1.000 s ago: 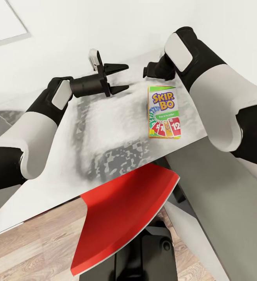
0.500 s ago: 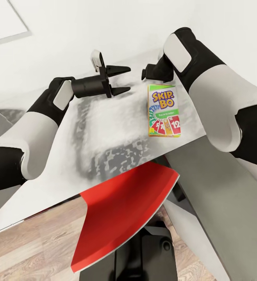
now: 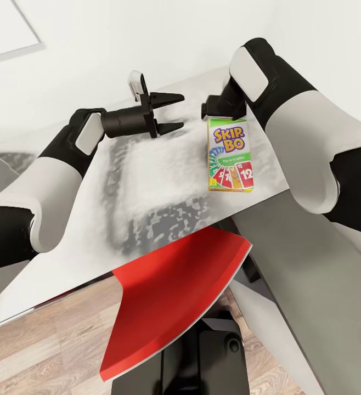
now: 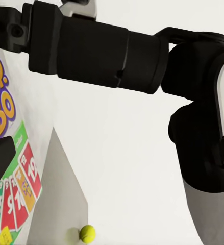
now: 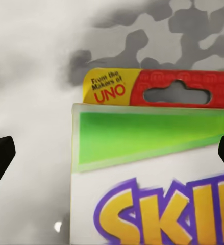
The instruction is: Put all the toys in the child's room - the three board games (two on the bed and one on the table), the two jigsaw puzzles on the table, and the tennis ball on the table - inside the toy box on the table in the child's room.
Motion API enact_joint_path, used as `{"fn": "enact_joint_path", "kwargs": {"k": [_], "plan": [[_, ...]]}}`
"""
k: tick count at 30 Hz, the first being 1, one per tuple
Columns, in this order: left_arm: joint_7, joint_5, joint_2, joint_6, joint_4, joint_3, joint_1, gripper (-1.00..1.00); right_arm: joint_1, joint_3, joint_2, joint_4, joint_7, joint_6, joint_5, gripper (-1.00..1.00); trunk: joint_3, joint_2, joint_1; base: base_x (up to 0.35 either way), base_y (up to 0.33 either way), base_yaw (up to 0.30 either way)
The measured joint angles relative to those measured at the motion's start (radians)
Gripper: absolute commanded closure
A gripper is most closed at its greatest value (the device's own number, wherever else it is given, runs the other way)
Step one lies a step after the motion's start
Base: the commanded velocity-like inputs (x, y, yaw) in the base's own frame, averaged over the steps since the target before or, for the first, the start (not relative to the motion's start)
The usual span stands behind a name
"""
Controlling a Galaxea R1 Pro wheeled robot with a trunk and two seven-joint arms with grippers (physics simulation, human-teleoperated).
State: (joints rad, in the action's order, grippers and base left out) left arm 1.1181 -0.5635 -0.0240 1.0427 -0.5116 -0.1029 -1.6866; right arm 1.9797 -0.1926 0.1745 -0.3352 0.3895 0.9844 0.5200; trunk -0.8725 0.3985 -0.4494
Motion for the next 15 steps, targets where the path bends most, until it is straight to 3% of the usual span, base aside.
{"fn": "enact_joint_path", "kwargs": {"k": [9, 15], "plan": [[0.0, 0.0, 0.002, 0.0, 0.0, -0.001, 0.0, -1.0, 0.001, 0.001, 0.0, -0.001, 0.104, 0.039, 0.001, -1.0, 0.0, 0.0, 0.0, 0.0, 0.0, 0.0], [0.0, 0.0, 0.001, 0.0, 0.0, -0.002, 0.0, -1.0, 0.001, 0.002, 0.0, -0.002, 0.13, 0.056, 0.002, -1.0, 0.0, 0.0, 0.0, 0.0, 0.013, 0.0]]}}
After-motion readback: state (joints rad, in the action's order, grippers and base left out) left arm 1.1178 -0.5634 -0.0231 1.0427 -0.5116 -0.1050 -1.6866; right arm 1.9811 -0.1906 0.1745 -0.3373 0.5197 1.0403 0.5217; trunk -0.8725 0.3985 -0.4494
